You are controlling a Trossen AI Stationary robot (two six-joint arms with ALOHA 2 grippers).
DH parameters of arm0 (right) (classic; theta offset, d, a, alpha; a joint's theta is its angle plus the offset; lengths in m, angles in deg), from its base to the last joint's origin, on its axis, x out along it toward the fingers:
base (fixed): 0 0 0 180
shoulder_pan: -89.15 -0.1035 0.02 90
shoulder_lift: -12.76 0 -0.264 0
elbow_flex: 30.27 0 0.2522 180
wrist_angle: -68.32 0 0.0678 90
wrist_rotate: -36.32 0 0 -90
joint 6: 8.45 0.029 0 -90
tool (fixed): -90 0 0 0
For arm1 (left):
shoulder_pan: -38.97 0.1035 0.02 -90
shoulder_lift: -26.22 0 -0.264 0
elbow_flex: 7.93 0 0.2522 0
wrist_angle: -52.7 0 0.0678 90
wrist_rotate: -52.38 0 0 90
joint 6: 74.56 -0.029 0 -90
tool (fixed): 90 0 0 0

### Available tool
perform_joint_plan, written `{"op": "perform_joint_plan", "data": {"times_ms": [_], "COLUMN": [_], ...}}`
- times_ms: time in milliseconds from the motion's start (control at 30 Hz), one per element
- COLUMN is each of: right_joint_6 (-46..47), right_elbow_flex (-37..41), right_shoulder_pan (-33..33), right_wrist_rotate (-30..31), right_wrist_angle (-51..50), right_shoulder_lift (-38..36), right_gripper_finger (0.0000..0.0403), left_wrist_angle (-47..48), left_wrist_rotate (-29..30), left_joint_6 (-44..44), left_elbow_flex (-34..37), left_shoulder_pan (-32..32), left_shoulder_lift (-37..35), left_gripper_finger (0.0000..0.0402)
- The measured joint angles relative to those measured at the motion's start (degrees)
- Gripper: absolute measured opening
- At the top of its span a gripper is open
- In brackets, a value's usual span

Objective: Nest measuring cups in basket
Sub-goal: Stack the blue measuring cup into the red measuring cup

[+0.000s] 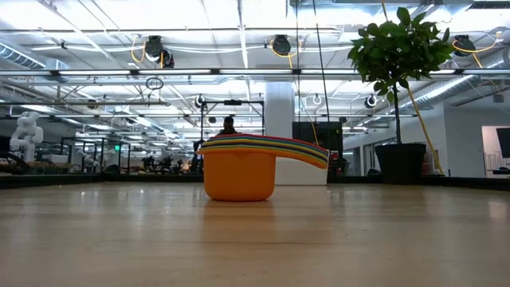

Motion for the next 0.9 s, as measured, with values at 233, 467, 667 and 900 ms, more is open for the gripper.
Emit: {"op": "perform_joint_plan", "data": {"times_ms": [233, 467, 667, 900], "right_joint_6": [2.3, 2.8, 3.0, 3.0], "right_elbow_flex": [0.0, 0.0, 0.0, 0.0], "right_shoulder_pan": [-0.1, -0.1, -0.1, -0.1], "right_wrist_rotate": [0.0, -0.1, 0.0, 0.0], "right_wrist_angle": [-0.2, -1.1, -1.2, -1.3], "right_shoulder_lift": [0.0, 0.0, 0.0, 0.0], "right_gripper_finger": [0.0006, 0.0006, 0.0006, 0.0006], "left_wrist_angle": [-0.6, -1.9, -2.1, -2.0], "left_wrist_rotate": [-1.2, -6.3, -6.6, -6.6], "left_joint_6": [0.7, 2.4, 4.6, 4.7], "left_elbow_flex": [-0.4, -0.4, -0.4, -0.4], "left_shoulder_pan": [0.1, 1.1, 1.9, 2.0], "left_shoulder_lift": [-0.1, -0.1, -0.1, -0.1], "left_gripper_finger": [0.015, 0.015, 0.0149, 0.0121]}}
